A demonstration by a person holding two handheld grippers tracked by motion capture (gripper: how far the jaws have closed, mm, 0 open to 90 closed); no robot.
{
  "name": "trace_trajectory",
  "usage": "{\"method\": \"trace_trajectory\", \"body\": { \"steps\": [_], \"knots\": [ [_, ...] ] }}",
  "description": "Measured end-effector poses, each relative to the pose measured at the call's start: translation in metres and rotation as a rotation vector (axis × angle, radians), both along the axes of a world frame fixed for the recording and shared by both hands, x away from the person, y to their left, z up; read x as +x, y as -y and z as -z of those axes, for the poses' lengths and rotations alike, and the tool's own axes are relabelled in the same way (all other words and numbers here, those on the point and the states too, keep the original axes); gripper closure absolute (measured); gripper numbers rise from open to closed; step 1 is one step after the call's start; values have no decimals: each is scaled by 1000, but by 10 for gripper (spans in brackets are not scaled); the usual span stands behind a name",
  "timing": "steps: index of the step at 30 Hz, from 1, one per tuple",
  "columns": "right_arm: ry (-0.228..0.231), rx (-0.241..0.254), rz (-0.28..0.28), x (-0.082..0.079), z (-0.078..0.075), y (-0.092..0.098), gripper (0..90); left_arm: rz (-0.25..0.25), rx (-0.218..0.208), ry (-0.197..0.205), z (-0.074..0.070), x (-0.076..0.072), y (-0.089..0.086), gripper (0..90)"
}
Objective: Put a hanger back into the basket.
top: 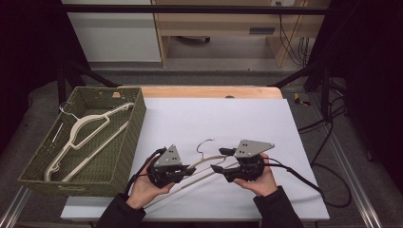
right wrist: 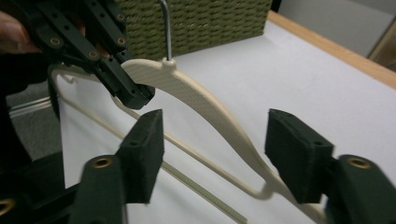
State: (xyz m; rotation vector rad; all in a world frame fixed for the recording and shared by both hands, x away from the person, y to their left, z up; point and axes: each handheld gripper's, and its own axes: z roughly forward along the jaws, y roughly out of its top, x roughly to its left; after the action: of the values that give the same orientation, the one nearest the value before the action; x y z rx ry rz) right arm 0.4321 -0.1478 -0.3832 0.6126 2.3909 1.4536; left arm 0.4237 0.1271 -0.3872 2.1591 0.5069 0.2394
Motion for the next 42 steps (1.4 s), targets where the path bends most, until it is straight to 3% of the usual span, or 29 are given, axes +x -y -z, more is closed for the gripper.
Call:
{"method": "trace_trajectory", "body": {
  "steps": [5,10,17,22,33,42],
  "knots": [
    [2,38,55,1,-2,9,267,-42,-13,13,-4,1,-5,860],
    [-14,77,149,3,0,31,184,-98,-30,36,-12,0,-14,860],
    [-33,93,242,5,6,56,137,-146,-54,53,-22,-1,-24,860],
    [-48,115,338,8,14,75,90,-184,-86,70,-34,-2,-37,860],
    [-56,126,399,4,18,93,74,-211,-127,101,-65,0,-56,860],
    [-70,143,421,1,19,102,47,-213,-134,148,-108,6,-86,860]
  ]
}}
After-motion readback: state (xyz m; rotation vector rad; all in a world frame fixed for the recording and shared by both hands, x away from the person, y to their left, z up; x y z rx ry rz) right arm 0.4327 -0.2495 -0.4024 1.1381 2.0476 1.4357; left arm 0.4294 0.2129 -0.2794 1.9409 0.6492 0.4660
